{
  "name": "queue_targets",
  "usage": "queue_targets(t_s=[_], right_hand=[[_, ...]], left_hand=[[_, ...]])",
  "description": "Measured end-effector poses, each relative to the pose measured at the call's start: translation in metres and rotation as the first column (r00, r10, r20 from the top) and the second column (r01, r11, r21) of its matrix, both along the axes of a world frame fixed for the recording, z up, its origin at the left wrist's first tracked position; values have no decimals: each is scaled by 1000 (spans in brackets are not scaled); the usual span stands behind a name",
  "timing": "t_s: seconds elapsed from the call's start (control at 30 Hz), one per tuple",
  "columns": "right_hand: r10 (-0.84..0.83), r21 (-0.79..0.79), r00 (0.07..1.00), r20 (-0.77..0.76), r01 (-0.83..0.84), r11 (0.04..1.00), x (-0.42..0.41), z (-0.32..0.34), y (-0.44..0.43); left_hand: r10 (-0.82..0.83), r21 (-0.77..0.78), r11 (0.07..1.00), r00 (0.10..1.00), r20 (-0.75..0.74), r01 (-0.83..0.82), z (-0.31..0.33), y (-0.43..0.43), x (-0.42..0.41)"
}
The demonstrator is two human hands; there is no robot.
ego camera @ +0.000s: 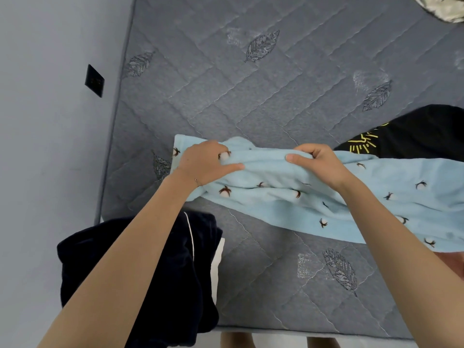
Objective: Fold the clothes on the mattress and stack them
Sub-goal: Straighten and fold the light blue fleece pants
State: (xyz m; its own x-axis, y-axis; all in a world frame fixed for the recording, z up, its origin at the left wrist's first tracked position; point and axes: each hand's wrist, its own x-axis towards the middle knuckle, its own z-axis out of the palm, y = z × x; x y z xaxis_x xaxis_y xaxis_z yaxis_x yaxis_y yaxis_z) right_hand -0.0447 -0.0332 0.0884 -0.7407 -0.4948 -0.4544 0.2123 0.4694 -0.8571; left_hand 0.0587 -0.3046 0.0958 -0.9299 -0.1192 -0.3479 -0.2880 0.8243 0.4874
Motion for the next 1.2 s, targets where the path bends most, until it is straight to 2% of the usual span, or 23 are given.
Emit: queue_targets(t_s=[0.07,0.13,0.27,0.37,0.43,0.5,0.57,0.6,0.67,0.73,0.8,0.87,0.93,1.07,1.13,1.2], right_hand=[[-39,36,998,-41,40,999,-1,-9,-6],[-49,93,996,-68,55,994,-1,-20,-8],[-77,182,978,-194,113,977,2,-34,-7],[-79,151,985,-155,103,983,6,-34,-3],[-1,134,995,-102,15,991,9,-31,-3],[64,124,996,-55,-56,991,10,-27,-2],[23,95,1000,-14,-22,995,5,-22,2],[-30,72,1000,6,29,997,2,-20,4],[-123,43,992,-1,122,992,-4,-18,3],[-157,84,982,-102,166,983,-9,-22,-5],[-140,189,959,-247,189,964,-14,-31,-16],[-7,364,928,-373,153,919,-18,-45,-27],[161,533,898,-409,92,841,-19,-57,-35],[265,554,827,-496,66,830,-9,-74,-40],[282,576,834,-474,52,816,2,-82,-38],[287,613,856,-429,42,789,16,-91,-34]], left_hand=[[-42,-53,998,999,-15,42,-14,-6,2],[-154,-145,977,987,45,159,-29,-14,5],[-221,-129,963,967,122,237,-48,-36,13],[-271,-146,948,958,93,282,-47,-49,19],[-255,-76,963,965,62,259,-45,-56,22],[-146,99,985,986,77,138,-38,-64,26],[-16,245,969,995,95,-8,-29,-71,27],[23,229,972,997,76,-40,-26,-75,27],[30,98,995,999,16,-32,-21,-80,23],[2,5,1000,998,-70,-1,-24,-83,16],[-37,-72,997,993,-113,29,-38,-85,7],[-56,-187,981,998,-27,50,-59,-88,2],[-52,-247,967,996,74,69,-79,-89,4],[-127,-311,937,985,116,157,-104,-78,17],[-170,-253,947,976,135,200,-111,-66,25],[-263,-225,923,940,219,311,-121,-56,34]])
